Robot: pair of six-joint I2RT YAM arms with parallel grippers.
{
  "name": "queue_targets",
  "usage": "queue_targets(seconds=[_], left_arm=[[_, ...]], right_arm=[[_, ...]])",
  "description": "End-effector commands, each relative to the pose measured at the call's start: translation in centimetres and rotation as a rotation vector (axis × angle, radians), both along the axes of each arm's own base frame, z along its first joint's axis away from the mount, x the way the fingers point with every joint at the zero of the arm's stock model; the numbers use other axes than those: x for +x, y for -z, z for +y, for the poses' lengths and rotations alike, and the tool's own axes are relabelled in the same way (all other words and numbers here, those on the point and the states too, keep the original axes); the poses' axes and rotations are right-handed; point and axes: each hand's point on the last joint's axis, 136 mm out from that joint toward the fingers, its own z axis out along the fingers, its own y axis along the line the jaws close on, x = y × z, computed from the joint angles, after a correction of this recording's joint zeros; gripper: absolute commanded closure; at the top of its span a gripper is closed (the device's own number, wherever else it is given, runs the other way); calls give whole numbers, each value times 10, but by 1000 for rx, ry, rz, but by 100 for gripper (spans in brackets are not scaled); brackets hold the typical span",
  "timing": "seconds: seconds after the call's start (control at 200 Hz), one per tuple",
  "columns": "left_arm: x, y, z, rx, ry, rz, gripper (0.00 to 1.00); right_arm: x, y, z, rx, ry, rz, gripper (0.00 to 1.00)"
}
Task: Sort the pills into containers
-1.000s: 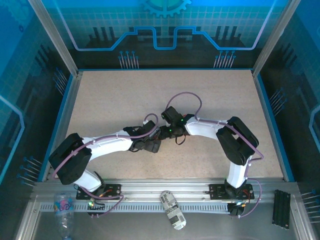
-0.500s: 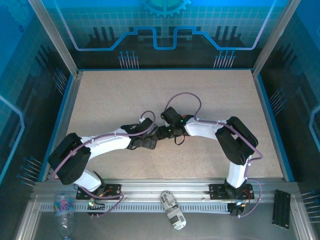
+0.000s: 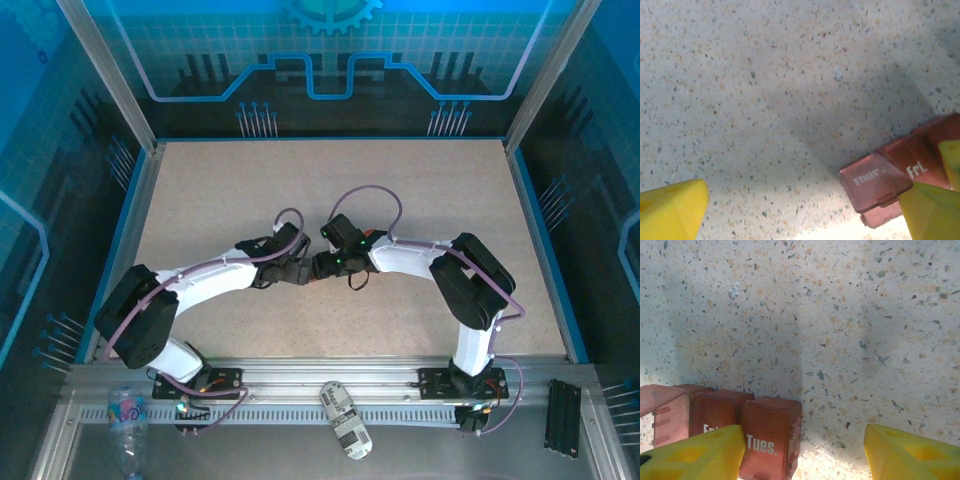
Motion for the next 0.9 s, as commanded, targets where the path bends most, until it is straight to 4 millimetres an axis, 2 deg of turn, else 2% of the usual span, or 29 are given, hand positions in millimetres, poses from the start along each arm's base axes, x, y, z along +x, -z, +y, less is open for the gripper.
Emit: queue_targets(seconds=[0.0, 0.28, 0.63, 0.78, 0.896], left_arm=[[16, -5, -3, -19, -3, -18, 1], [29, 13, 11, -100, -92, 38, 1], [27, 35, 7, -119, -87, 104, 1], [28, 36, 4, -137, -87, 117, 1], [34, 20, -3, -178, -80, 105, 1]], right_arm=[[-23, 35, -16, -103, -6, 81, 35], [-26, 38, -17, -105, -2, 87, 35], [-27, 37, -14, -101, -3, 87, 35], [-28, 39, -14, -103, -2, 91, 35], [-27, 38, -13, -100, -4, 89, 35]])
